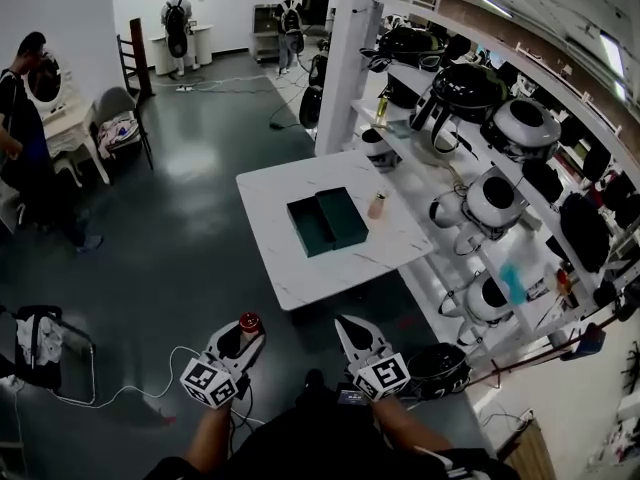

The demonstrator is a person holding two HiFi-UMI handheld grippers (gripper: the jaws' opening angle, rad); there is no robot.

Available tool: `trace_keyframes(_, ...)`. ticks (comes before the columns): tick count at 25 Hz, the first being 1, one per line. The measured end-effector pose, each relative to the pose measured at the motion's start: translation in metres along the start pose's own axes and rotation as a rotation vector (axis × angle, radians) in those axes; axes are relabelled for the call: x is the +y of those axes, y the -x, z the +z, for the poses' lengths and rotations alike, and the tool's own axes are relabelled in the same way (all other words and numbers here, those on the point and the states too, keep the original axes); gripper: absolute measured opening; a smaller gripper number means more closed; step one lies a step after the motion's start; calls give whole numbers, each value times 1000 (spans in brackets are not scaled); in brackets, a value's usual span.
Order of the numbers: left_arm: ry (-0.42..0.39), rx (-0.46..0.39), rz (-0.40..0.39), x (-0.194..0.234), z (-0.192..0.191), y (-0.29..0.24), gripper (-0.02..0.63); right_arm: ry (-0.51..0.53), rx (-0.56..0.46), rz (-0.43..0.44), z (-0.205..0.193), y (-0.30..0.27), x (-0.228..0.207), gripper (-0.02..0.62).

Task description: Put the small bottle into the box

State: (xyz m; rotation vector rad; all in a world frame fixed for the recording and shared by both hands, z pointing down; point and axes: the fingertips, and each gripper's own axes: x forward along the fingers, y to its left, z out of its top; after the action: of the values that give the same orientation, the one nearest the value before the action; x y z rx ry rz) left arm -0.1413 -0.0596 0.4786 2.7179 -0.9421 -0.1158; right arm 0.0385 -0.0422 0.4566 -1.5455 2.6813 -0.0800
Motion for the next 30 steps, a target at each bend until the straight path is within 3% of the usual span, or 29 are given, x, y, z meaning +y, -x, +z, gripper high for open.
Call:
trace_keyframes(16, 1, 26, 34, 128, 34, -136, 216, -49, -33, 41, -14, -158, -116, 32)
trace_keyframes(22, -32, 40, 16, 167, 57, -186, 216, -13, -51, 52, -6, -209, -152, 32)
trace_keyframes(26, -102, 103, -25, 184, 60, -217, 216, -31, -50, 10, -9, -224, -179, 32)
trace_keyframes(30, -256, 188, -105, 200, 64, -249, 216, -58, -41, -68, -16, -231, -207, 32)
